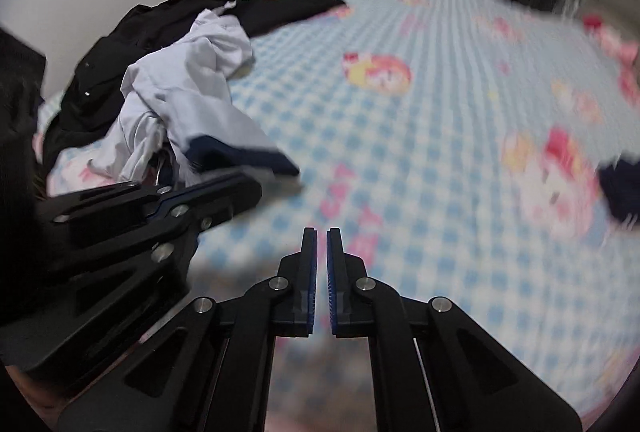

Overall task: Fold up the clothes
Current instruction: 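Grasp the white shirt hem with the left gripper while the right gripper grasps nearby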

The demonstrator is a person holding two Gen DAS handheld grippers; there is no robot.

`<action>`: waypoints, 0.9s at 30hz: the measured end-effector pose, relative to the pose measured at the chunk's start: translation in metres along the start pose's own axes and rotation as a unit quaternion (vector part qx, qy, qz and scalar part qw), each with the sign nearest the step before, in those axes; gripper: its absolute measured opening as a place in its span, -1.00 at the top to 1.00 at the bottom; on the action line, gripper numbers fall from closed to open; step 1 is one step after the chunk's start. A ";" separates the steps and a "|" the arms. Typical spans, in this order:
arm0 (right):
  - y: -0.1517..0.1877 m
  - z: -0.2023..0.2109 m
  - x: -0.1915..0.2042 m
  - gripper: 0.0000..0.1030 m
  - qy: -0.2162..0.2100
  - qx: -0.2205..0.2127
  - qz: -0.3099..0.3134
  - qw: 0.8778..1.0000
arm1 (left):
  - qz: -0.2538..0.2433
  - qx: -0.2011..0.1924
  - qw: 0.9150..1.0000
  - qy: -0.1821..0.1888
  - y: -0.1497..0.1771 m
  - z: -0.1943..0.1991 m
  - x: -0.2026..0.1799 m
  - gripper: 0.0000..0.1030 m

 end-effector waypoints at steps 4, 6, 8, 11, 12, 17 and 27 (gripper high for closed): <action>-0.001 -0.009 0.017 0.43 -0.040 0.008 0.001 0.999 | 0.062 -0.024 0.997 -0.033 0.016 0.019 0.039 0.43; -0.004 -0.015 0.033 0.18 -0.061 0.010 0.006 0.998 | 0.101 -0.060 0.991 -0.060 0.023 0.042 0.067 0.14; -0.007 -0.021 0.051 -0.14 -0.069 0.006 0.024 0.997 | 0.139 -0.090 0.982 -0.090 0.031 0.060 0.096 0.11; -0.019 -0.036 0.071 -0.55 -0.057 -0.012 0.054 0.997 | 0.178 -0.087 0.973 -0.118 0.043 0.061 0.132 -0.07; -0.023 -0.041 0.078 -0.61 -0.052 -0.019 0.064 0.996 | 0.187 -0.078 0.972 -0.119 0.046 0.056 0.141 -0.09; -0.038 -0.091 0.088 -0.70 -0.028 0.002 0.074 0.997 | 0.210 -0.054 0.972 -0.090 0.044 0.023 0.161 -0.04; -0.066 -0.075 0.082 0.73 -0.069 -0.035 0.024 0.997 | 0.175 -0.098 0.975 -0.093 0.030 0.052 0.152 0.80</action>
Point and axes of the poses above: each gripper's, at about its wrist camera, not at the fingertips, and z roughly against the way its jaws point, x to its left, y to its underside, the point moved 6 cm from there along -z, roughly the way its jaws point, and after that the axes turned 8 degrees about -z, right-handed, at the moved point
